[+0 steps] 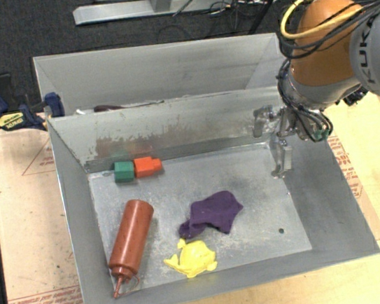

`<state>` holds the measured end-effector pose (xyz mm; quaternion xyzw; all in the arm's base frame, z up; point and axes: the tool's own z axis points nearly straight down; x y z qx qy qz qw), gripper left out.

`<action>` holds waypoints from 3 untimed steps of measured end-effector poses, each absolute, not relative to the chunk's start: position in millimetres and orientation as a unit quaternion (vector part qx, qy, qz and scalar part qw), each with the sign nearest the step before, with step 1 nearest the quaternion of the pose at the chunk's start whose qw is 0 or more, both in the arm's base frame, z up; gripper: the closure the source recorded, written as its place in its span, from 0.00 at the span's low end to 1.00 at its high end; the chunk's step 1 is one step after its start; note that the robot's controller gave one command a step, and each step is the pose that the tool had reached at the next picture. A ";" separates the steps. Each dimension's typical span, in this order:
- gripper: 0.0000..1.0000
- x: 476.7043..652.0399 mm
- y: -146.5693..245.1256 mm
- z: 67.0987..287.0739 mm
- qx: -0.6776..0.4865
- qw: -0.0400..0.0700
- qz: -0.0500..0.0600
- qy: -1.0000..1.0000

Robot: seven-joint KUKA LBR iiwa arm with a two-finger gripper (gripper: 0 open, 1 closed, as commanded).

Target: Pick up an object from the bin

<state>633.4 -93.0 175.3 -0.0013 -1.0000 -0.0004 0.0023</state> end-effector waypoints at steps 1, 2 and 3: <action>0.00 634.3 -92.7 180.2 -0.001 -0.001 0.000 -1.000; 0.00 619.5 -65.1 152.8 0.023 -0.004 0.002 -1.000; 0.00 611.3 -36.3 115.2 -0.008 -0.001 -0.001 -1.000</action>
Offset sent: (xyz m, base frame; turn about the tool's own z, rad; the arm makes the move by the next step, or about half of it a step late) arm -0.0488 0.0947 -0.0874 -0.1547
